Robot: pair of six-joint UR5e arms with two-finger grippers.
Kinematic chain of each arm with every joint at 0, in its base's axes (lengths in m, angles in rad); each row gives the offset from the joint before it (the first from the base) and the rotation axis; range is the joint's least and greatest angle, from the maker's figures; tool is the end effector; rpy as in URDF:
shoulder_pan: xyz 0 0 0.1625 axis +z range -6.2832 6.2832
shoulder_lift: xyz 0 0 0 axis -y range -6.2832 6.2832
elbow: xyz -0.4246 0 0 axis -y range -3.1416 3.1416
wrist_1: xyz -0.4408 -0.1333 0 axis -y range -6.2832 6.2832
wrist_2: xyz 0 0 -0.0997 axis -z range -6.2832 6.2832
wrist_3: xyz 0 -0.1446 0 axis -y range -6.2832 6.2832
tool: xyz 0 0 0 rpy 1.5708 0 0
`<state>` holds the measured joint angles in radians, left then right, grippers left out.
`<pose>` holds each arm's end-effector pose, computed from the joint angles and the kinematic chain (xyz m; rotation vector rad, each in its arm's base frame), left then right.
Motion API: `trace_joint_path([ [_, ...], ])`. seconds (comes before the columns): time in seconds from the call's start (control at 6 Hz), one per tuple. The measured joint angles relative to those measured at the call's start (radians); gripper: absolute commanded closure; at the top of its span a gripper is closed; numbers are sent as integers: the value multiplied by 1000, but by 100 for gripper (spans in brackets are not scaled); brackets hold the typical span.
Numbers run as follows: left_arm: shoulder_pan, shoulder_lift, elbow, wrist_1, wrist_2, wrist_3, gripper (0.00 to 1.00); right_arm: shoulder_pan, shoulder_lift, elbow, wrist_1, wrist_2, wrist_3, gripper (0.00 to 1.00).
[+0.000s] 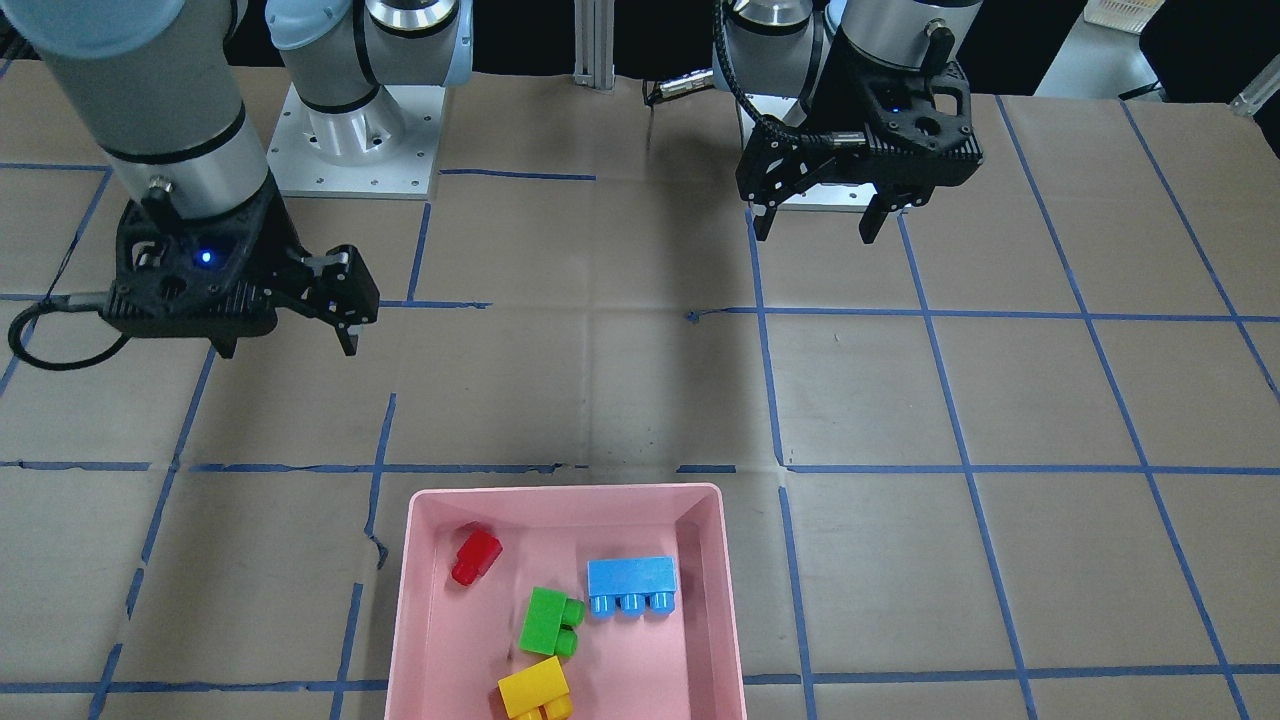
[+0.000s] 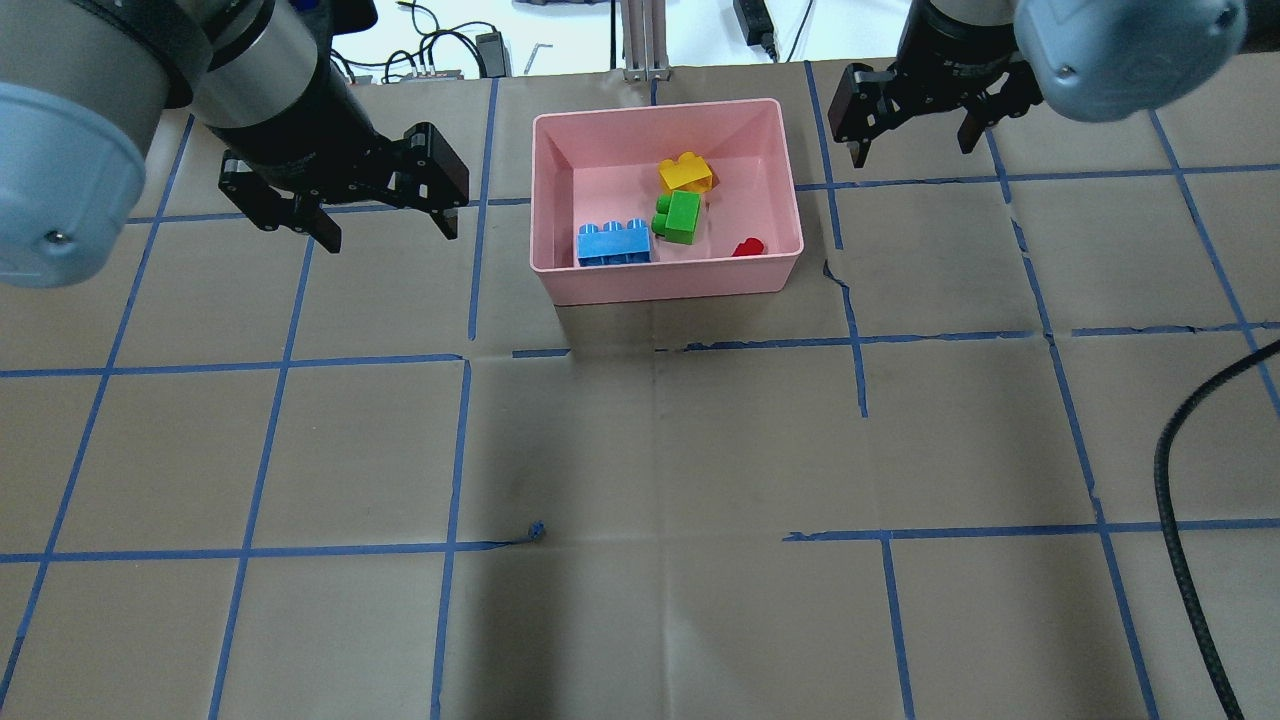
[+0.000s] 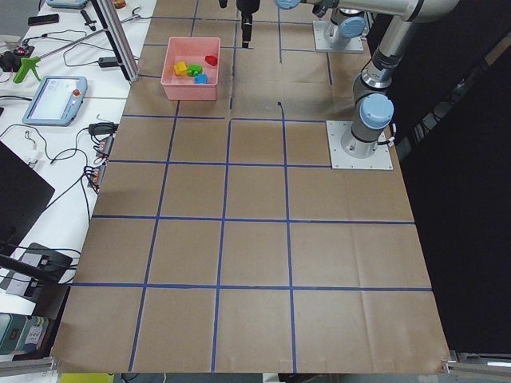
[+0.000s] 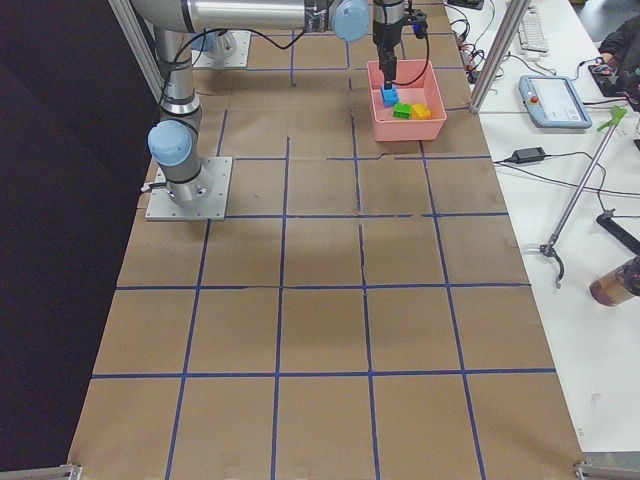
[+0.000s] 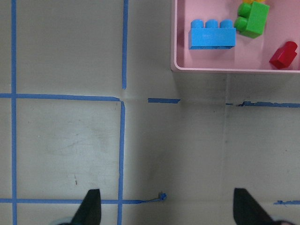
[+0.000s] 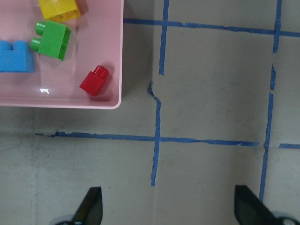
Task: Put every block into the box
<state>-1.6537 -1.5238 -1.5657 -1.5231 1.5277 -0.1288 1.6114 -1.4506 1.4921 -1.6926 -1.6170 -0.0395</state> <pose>-0.1833 -0.5205 0.4758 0.0675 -3.0841 0.1462 0.1510 -0.5967 0.4298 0.1210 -3.0906 0.1243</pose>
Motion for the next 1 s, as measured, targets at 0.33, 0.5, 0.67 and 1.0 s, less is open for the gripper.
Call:
trace_joint_path([
  [0.33,-4,0,-3,-9,4,0,0,-3,-44,22,72,0,-15,0],
  [0.5,-3,-9,-2,-10,6,0,0,-13,-45,7,117,5,-22,0],
  [0.67,-2,-16,-3,-9,8,0,0,-25,-45,-4,144,16,-35,0],
  [1.0,0,-31,-5,-5,16,0,0,-30,-46,-9,156,28,-45,0],
])
